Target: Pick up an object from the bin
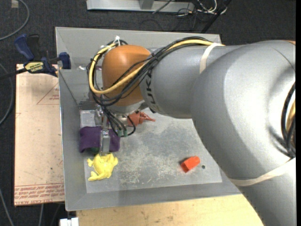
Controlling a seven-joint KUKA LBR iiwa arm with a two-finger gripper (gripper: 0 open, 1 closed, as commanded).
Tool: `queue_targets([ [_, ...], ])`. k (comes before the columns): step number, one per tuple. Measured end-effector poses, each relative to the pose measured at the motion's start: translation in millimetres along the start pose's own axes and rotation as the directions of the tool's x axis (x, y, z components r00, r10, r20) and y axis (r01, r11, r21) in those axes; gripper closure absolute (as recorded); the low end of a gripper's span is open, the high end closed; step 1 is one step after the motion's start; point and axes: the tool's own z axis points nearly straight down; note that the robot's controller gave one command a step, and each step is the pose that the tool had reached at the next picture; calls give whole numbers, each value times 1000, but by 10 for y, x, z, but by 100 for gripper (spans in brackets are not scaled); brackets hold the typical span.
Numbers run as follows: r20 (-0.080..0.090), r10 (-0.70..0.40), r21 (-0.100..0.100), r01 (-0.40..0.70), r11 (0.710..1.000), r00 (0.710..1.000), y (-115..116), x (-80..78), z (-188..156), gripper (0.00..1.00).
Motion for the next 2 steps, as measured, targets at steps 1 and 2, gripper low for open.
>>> queue_targets([
  [1,11,51,3,-51,999,999,-101,-5,-382,0],
  [2,4,56,-1,-56,998,998,137,170,128,0],
])
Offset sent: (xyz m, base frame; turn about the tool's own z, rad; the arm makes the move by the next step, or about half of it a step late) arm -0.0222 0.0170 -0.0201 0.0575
